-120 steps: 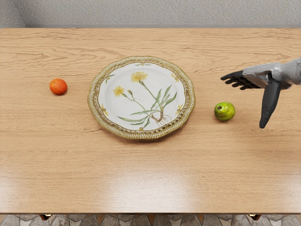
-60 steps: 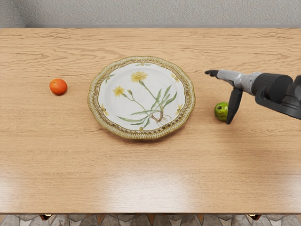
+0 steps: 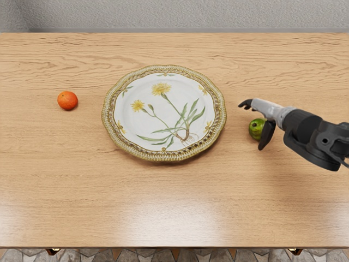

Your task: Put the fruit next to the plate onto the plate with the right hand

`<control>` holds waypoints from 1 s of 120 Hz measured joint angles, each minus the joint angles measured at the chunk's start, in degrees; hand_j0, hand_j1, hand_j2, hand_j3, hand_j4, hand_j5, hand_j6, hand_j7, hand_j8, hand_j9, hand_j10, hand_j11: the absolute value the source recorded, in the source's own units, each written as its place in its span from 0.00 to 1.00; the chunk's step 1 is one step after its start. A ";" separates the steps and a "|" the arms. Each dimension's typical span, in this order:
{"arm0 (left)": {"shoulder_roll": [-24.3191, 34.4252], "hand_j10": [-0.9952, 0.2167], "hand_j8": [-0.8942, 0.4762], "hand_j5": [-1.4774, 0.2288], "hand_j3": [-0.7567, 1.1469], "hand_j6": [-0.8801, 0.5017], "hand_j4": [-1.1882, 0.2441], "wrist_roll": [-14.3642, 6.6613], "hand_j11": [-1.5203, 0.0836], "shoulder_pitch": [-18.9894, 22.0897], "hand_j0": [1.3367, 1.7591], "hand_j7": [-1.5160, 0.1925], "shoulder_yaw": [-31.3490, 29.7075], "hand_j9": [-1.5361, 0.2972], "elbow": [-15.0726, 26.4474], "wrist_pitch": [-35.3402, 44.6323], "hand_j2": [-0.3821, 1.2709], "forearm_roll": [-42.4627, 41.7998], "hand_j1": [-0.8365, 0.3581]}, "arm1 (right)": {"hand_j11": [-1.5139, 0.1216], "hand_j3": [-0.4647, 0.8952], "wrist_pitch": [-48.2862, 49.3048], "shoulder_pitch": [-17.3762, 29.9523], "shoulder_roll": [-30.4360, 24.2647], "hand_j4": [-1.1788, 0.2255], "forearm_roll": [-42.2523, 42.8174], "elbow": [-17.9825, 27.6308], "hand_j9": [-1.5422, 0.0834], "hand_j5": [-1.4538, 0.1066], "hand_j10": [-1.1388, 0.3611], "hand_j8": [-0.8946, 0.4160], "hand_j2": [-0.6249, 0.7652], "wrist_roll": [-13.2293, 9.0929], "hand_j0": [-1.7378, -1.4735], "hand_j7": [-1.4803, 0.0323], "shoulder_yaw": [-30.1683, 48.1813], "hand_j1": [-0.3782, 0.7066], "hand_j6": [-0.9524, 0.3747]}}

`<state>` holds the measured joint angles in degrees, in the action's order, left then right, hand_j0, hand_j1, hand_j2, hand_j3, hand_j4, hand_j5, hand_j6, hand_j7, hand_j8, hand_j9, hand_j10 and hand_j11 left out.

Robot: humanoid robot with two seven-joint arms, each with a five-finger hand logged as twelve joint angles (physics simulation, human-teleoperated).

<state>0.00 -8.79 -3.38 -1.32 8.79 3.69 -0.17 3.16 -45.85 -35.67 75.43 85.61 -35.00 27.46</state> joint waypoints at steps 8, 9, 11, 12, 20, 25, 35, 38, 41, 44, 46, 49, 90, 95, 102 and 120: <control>0.00 0.81 0.64 0.85 0.40 0.62 0.82 0.00 0.93 -0.05 0.76 0.87 0.00 0.83 0.00 0.00 0.23 0.00 0.98 | 0.75 0.34 -0.52 0.61 0.01 0.68 0.53 0.02 0.77 0.74 0.61 0.51 0.42 0.00 0.30 0.78 -0.07 0.28 0.54; 0.00 0.81 0.64 0.85 0.40 0.62 0.82 0.00 0.93 -0.05 0.76 0.87 0.00 0.83 0.00 0.00 0.23 0.00 0.98 | 0.74 0.34 -0.57 0.67 0.00 0.67 0.58 0.02 0.76 0.74 0.60 0.50 0.42 0.00 0.30 0.78 -0.08 0.28 0.54; 0.00 0.81 0.64 0.85 0.40 0.62 0.82 0.00 0.93 -0.05 0.76 0.87 0.00 0.83 0.00 0.00 0.23 0.00 0.98 | 0.74 0.34 -0.65 0.78 -0.03 0.67 0.66 0.02 0.76 0.73 0.60 0.50 0.42 0.00 0.30 0.77 -0.08 0.29 0.53; 0.00 0.81 0.64 0.85 0.40 0.62 0.82 0.00 0.93 -0.05 0.76 0.87 0.00 0.83 0.00 0.00 0.23 0.00 0.98 | 0.73 0.34 -0.69 0.83 -0.05 0.67 0.70 0.02 0.76 0.73 0.60 0.50 0.42 0.00 0.30 0.77 -0.09 0.29 0.53; 0.00 0.81 0.64 0.85 0.40 0.62 0.82 0.00 0.93 -0.04 0.76 0.87 0.01 0.83 0.00 0.00 0.23 0.00 0.98 | 0.71 0.34 -0.90 1.09 -0.23 0.65 1.01 0.00 0.74 0.71 0.58 0.48 0.41 0.00 0.30 0.75 -0.10 0.32 0.51; 0.00 0.81 0.64 0.85 0.40 0.62 0.82 0.00 0.93 -0.01 0.76 0.87 0.01 0.83 0.00 0.00 0.23 0.00 0.98 | 0.70 0.34 -1.02 1.19 -0.31 0.64 1.24 -0.03 0.73 0.70 0.57 0.47 0.41 0.00 0.30 0.74 -0.07 0.33 0.50; 0.00 0.81 0.64 0.85 0.40 0.62 0.82 0.00 0.93 -0.05 0.76 0.87 0.00 0.83 0.00 0.00 0.23 0.00 0.98 | 0.69 0.34 -1.51 1.42 -0.38 0.62 1.50 -0.06 0.71 0.68 0.56 0.45 0.41 0.00 0.30 0.72 -0.09 0.36 0.49; 0.00 0.81 0.64 0.85 0.40 0.62 0.82 0.00 0.93 -0.01 0.76 0.87 0.00 0.83 0.00 0.00 0.23 0.00 0.98 | 0.68 0.34 -1.60 1.49 -0.40 0.62 1.55 -0.09 0.70 0.68 0.55 0.45 0.41 0.00 0.30 0.72 -0.08 0.36 0.48; 0.00 0.81 0.64 0.85 0.40 0.62 0.82 0.00 0.93 -0.05 0.76 0.87 0.00 0.83 0.00 0.00 0.23 0.00 0.98 | 0.68 0.34 -1.67 1.54 -0.40 0.62 1.58 -0.15 0.70 0.67 0.55 0.44 0.41 0.00 0.30 0.71 -0.07 0.37 0.48; 0.00 0.81 0.64 0.85 0.40 0.62 0.82 0.00 0.93 0.01 0.76 0.87 0.00 0.83 0.00 0.00 0.23 0.00 0.98 | 0.68 0.34 -1.72 1.60 -0.39 0.61 1.61 -0.21 0.70 0.67 0.55 0.44 0.41 0.00 0.30 0.71 -0.08 0.37 0.48; 0.00 0.81 0.64 0.85 0.40 0.62 0.82 0.00 0.93 -0.01 0.76 0.87 0.00 0.83 0.00 0.00 0.23 0.00 0.98 | 0.67 0.34 -1.75 1.63 -0.39 0.61 1.63 -0.25 0.70 0.67 0.55 0.44 0.41 0.00 0.30 0.71 -0.09 0.38 0.47; 0.00 0.81 0.64 0.85 0.40 0.62 0.82 0.00 0.93 -0.01 0.76 0.87 0.00 0.83 0.00 0.00 0.23 0.00 0.98 | 0.67 0.34 -1.79 1.71 -0.38 0.61 1.64 -0.34 0.69 0.66 0.54 0.43 0.41 0.00 0.30 0.70 -0.10 0.38 0.47; 0.00 0.81 0.64 0.85 0.40 0.62 0.82 0.00 0.93 -0.05 0.76 0.87 0.01 0.83 0.00 0.00 0.23 0.00 0.98 | 0.51 0.34 -1.88 2.49 0.00 0.47 1.88 -1.93 0.53 0.51 0.45 0.44 0.44 -0.01 0.31 0.54 -0.11 0.53 0.40; 0.00 0.81 0.64 0.85 0.40 0.62 0.82 0.00 0.93 0.03 0.76 0.87 0.01 0.83 0.00 0.00 0.23 0.00 0.98 | 0.49 0.34 -1.88 2.50 0.00 0.44 1.89 -1.98 0.50 0.48 0.45 0.45 0.48 -0.02 0.32 0.51 -0.08 0.55 0.41; 0.00 0.81 0.64 0.85 0.40 0.62 0.82 0.00 0.93 -0.05 0.76 0.87 0.01 0.83 0.00 0.00 0.23 0.00 0.98 | 0.45 0.34 -1.88 2.51 -0.03 0.41 1.81 -2.03 0.47 0.44 0.44 0.44 0.55 -0.01 0.32 0.47 0.08 0.55 0.39; 0.00 0.81 0.64 0.85 0.40 0.62 0.82 0.00 0.93 -0.04 0.76 0.87 0.01 0.83 0.00 0.00 0.23 0.00 0.98 | 0.38 0.34 -1.55 2.19 -0.24 0.38 0.72 -2.04 0.41 0.38 0.43 0.44 0.57 0.07 0.33 0.42 1.39 0.53 0.38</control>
<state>0.00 -8.78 -3.41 -1.30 8.79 3.69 -0.17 1.61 -43.66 -35.91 76.15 83.57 -34.93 28.85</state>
